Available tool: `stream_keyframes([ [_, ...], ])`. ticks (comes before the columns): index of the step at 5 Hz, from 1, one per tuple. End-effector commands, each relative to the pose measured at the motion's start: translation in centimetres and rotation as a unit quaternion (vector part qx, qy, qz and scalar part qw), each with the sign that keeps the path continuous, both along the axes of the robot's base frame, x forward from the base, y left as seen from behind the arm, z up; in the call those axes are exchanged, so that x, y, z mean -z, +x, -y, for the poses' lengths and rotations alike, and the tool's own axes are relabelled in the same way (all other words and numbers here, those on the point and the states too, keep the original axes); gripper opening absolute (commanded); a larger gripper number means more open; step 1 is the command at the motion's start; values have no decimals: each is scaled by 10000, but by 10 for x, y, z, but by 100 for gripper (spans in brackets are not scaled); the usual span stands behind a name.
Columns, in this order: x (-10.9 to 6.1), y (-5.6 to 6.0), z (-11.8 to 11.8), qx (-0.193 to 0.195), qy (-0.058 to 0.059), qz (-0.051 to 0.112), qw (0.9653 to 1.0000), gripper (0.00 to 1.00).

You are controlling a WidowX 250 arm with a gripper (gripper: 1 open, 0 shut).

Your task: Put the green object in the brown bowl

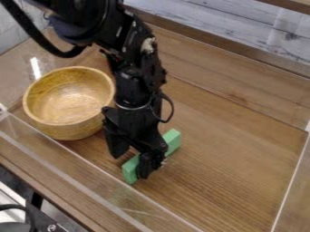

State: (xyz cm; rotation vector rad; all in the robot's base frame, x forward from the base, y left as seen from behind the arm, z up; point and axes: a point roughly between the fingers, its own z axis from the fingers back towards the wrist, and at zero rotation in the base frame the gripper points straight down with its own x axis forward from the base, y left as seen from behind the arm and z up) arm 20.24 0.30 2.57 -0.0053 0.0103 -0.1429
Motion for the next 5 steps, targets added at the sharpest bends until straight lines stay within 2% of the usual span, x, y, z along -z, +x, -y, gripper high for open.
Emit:
stream_keyframes([
  [1, -2, 6, 3, 20, -12, 176, 9998, 100],
  [5, 0, 8, 6, -26, 29, 309, 9995, 100],
])
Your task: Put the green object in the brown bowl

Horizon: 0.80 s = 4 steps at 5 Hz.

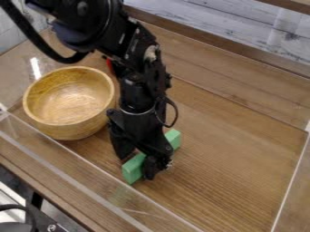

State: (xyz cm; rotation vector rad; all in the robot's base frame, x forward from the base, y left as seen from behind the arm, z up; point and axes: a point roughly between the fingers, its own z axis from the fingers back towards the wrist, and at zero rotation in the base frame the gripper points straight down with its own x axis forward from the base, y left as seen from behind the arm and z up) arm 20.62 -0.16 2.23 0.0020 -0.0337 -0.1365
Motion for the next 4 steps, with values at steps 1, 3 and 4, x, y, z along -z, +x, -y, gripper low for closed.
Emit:
stream_keyframes([
  [1, -4, 4, 2, -6, 16, 103, 9999, 100],
  [3, -3, 5, 2, -22, 35, 122, 9999, 100],
  [4, -2, 5, 1, -33, 38, 125, 9999, 100],
])
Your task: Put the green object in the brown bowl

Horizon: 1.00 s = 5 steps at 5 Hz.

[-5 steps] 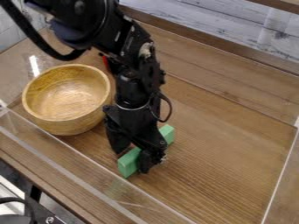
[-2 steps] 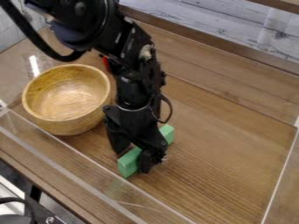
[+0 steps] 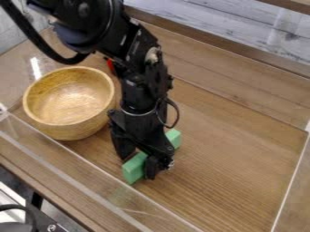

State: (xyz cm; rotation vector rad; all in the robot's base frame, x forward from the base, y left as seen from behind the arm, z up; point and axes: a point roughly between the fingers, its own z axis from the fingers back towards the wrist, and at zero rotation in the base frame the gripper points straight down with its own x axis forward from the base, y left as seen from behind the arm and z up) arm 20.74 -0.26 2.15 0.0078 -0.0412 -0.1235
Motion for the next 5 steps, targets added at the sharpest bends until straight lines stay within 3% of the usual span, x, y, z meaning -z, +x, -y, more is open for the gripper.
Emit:
stream_keyframes([
  [1, -5, 4, -1, 16, 3, 109, 9999, 100],
  [2, -6, 4, -1, -12, -10, 112, 9999, 0],
  [4, -50, 3, -11, -369, -38, 366, 9986, 0],
  [5, -71, 5, -30, -746, -44, 447, 9962, 0],
])
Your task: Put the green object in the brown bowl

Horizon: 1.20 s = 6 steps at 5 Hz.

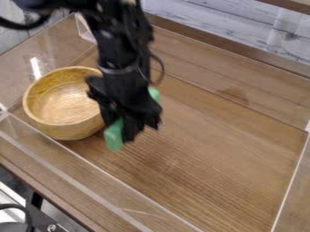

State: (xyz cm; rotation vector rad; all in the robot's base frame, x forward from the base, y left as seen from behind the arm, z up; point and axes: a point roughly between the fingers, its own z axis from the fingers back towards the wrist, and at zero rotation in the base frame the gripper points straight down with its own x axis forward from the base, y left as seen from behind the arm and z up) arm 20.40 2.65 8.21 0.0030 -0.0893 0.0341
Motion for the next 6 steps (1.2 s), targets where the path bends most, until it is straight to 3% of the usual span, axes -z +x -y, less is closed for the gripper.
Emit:
stream_keyframes([
  [1, -18, 10, -29, -390, 64, 222, 9990, 0],
  [3, -8, 11, -67, -774, 87, 114, 9969, 0],
  [6, 1, 16, -89, -991, -13, -112, 9950, 0],
])
